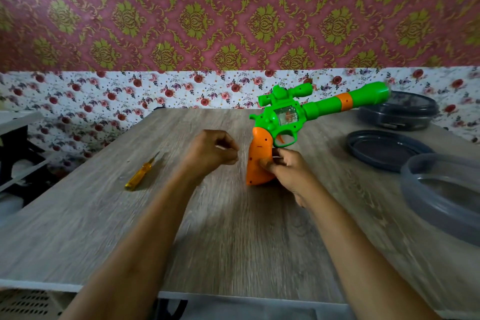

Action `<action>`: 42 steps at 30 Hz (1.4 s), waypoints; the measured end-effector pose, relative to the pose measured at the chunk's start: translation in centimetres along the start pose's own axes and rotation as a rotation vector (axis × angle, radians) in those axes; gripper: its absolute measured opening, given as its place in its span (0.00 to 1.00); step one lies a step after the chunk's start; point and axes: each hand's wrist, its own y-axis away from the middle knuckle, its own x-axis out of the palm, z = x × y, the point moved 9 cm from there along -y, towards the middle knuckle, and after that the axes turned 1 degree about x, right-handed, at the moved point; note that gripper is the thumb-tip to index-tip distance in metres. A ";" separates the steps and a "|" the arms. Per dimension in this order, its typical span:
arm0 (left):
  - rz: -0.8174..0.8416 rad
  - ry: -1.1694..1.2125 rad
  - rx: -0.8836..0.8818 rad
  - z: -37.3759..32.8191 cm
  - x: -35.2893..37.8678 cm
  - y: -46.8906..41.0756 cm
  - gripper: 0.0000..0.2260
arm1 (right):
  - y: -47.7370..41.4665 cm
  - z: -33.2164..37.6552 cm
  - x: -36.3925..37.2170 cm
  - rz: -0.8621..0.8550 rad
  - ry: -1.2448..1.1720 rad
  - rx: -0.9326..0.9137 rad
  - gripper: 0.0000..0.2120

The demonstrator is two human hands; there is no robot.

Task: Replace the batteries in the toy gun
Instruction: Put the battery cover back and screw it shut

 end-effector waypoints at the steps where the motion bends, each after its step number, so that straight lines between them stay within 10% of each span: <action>1: 0.009 -0.014 0.008 -0.2 0.1 0.1 0.08 | 0.0 0.0 0.0 0.000 -0.006 0.001 0.07; 36: 0.019 -0.364 0.270 -3.1 2.5 0.8 0.02 | 0.2 -0.3 -0.3 -0.018 -0.033 0.059 0.15; 42: 0.147 -0.019 0.059 -1.4 2.0 0.7 0.08 | 0.3 0.0 -0.2 -0.011 -0.038 0.037 0.15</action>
